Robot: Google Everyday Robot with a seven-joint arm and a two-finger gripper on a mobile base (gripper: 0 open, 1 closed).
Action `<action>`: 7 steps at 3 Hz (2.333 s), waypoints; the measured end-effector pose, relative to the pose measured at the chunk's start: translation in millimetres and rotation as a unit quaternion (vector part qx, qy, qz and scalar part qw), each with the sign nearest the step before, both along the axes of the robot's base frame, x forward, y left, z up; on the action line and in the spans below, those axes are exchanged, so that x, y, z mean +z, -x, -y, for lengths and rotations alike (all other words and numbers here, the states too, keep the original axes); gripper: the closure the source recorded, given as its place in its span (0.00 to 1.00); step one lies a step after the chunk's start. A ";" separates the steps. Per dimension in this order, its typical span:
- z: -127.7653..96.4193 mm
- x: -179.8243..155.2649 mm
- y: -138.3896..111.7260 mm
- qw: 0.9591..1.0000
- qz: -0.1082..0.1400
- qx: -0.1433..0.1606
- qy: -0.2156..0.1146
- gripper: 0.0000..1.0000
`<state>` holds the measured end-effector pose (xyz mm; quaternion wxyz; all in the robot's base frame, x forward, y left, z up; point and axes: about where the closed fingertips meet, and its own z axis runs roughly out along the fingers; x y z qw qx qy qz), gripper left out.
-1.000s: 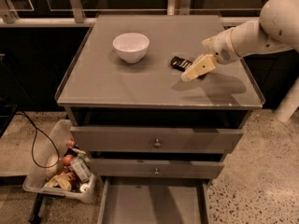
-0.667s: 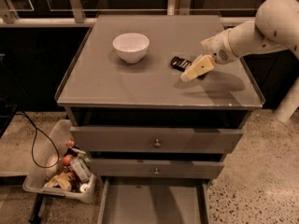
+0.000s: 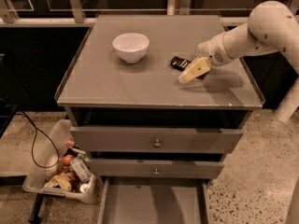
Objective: Place rxbar chocolate into bottom drawer
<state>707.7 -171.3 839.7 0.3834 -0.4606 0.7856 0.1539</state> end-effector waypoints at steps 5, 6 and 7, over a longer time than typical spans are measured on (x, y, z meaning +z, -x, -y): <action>-0.7 -6.1 -2.0 1.000 -0.005 -0.002 -0.002 0.88; -0.8 -6.2 -2.0 1.000 -0.005 -0.001 -0.002 1.00; -0.8 -6.2 -1.9 1.000 -0.006 -0.001 -0.002 1.00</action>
Offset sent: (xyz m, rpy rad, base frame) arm 0.0020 0.0006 -0.0060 0.0039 0.0106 -0.0032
